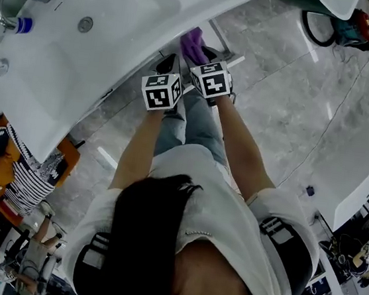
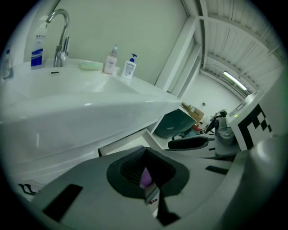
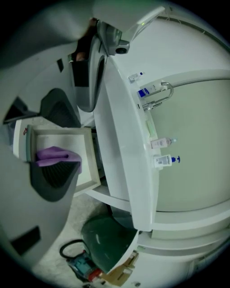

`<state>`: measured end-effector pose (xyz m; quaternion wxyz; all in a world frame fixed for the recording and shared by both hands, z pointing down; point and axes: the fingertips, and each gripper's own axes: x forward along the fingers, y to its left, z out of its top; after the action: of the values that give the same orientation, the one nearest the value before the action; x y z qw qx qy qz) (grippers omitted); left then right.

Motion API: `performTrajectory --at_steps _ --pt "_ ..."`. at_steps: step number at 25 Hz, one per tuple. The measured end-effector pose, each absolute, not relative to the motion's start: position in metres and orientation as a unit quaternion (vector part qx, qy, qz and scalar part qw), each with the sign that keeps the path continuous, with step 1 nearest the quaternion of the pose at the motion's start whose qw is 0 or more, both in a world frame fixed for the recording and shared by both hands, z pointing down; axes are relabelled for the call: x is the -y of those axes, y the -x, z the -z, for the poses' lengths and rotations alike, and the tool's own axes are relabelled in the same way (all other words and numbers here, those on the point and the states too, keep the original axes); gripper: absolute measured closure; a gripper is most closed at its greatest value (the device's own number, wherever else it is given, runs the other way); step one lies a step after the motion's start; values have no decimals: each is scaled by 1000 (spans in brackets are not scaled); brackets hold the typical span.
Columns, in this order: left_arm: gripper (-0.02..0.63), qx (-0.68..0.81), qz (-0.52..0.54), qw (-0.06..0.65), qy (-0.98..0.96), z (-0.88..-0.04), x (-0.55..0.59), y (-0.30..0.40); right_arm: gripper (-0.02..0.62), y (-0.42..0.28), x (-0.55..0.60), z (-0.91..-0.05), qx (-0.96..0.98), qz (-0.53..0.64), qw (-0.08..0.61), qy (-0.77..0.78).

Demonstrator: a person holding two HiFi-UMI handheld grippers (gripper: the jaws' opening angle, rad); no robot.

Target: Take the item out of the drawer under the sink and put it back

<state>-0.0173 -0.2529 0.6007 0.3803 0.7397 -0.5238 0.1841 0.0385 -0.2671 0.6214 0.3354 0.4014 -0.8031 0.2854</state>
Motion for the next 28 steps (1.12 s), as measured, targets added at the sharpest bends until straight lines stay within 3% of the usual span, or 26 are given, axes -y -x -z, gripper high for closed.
performTrajectory --at_steps 28 --pt "604 535 -245 435 -681 -713 273 21 310 -26 298 -757 769 -339 418 -346"
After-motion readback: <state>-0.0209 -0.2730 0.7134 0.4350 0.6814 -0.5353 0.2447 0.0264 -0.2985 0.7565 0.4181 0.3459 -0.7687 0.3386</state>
